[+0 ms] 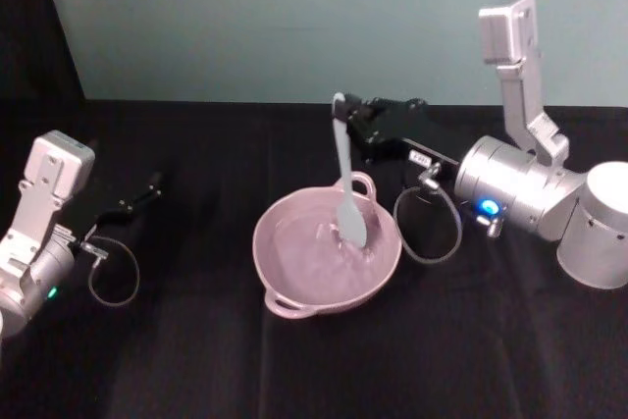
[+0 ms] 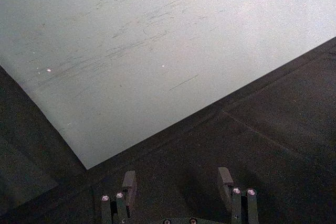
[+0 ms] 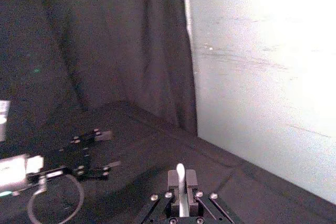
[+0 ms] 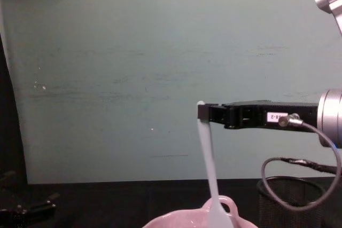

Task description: Use the one hand to pick up the spoon and stir the clear water in the bowl.

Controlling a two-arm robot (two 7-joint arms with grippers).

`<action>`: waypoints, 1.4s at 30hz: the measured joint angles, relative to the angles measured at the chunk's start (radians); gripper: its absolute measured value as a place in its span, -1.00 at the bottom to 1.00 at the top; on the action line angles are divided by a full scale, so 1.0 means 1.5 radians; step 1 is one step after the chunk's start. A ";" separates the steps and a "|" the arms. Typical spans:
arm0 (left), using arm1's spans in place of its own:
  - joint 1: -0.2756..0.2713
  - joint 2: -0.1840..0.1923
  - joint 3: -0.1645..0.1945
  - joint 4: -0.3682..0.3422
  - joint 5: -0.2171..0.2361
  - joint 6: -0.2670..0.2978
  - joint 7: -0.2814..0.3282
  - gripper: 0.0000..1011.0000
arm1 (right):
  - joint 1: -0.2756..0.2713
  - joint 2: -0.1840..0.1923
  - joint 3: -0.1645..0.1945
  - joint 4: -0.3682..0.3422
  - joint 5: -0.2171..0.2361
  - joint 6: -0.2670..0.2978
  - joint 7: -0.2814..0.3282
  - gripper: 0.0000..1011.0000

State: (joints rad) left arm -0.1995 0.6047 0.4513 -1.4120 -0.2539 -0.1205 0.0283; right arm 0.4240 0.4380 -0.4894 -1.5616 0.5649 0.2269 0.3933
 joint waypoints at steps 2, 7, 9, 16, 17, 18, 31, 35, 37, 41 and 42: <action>0.000 0.000 0.000 0.000 0.000 0.000 0.000 1.00 | -0.010 0.000 -0.005 -0.016 -0.001 0.003 0.000 -0.83; 0.000 0.000 0.000 0.000 0.000 0.000 0.000 1.00 | -0.021 -0.008 -0.020 -0.034 -0.002 0.007 0.005 -0.83; 0.000 0.000 0.000 0.000 0.000 0.000 0.000 1.00 | -0.021 -0.014 -0.031 -0.038 -0.002 0.008 0.010 -0.83; 0.000 0.000 0.000 0.000 0.000 0.000 0.000 1.00 | -0.008 -0.038 -0.056 -0.032 -0.004 0.007 0.024 -0.83; 0.000 0.000 0.000 0.000 0.000 0.000 0.000 1.00 | -0.006 -0.040 -0.057 -0.030 -0.004 0.007 0.025 -0.83; 0.000 0.000 0.000 0.000 0.000 0.000 0.000 1.00 | -0.001 -0.046 -0.060 -0.023 -0.004 0.004 0.026 -0.83; 0.000 0.000 0.000 0.000 0.000 0.000 0.000 1.00 | 0.031 -0.086 -0.051 0.066 0.012 -0.024 0.031 -0.83; 0.000 0.000 0.000 0.000 0.000 0.000 0.000 1.00 | 0.034 -0.085 -0.037 0.084 0.017 -0.030 0.024 -0.83; 0.000 0.000 0.000 0.000 0.000 0.000 0.000 1.00 | 0.034 -0.081 -0.030 0.088 0.018 -0.031 0.019 -0.83; 0.000 0.000 0.000 0.000 0.000 0.000 0.000 1.00 | 0.023 -0.064 -0.006 0.088 0.018 -0.031 -0.001 -0.83; 0.000 0.000 0.000 0.000 0.000 0.000 0.000 1.00 | 0.021 -0.060 -0.001 0.086 0.019 -0.031 -0.004 -0.83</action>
State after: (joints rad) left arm -0.1995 0.6047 0.4514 -1.4120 -0.2539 -0.1205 0.0283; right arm 0.4549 0.3475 -0.4909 -1.4330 0.5927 0.1799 0.3869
